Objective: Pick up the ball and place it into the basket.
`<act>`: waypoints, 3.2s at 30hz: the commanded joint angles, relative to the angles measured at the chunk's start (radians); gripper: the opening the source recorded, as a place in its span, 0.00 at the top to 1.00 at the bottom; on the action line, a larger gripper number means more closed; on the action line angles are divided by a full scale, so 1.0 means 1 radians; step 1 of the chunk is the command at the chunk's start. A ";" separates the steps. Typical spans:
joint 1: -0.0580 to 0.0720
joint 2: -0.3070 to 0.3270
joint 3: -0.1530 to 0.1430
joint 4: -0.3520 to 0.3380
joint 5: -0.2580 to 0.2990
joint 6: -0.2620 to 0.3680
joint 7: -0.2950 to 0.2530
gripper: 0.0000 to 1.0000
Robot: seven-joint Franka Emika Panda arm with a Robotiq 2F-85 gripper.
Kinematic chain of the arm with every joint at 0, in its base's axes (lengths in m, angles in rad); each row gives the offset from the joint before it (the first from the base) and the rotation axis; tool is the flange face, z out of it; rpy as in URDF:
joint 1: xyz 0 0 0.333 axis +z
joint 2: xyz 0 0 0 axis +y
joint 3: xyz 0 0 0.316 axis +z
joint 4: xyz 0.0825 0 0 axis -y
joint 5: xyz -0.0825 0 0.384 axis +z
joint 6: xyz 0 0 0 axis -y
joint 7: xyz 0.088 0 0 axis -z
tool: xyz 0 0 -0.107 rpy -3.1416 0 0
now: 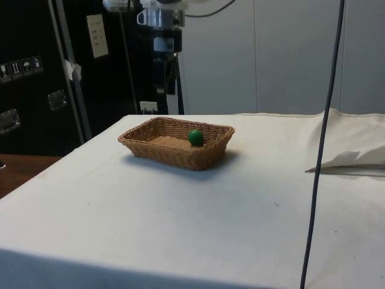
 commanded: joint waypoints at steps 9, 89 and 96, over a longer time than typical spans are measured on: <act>0.011 -0.037 -0.002 0.035 -0.060 -0.080 -0.003 0.00; 0.020 -0.076 0.095 0.116 -0.151 -0.229 0.275 0.00; 0.019 -0.075 0.096 0.115 -0.149 -0.225 0.321 0.00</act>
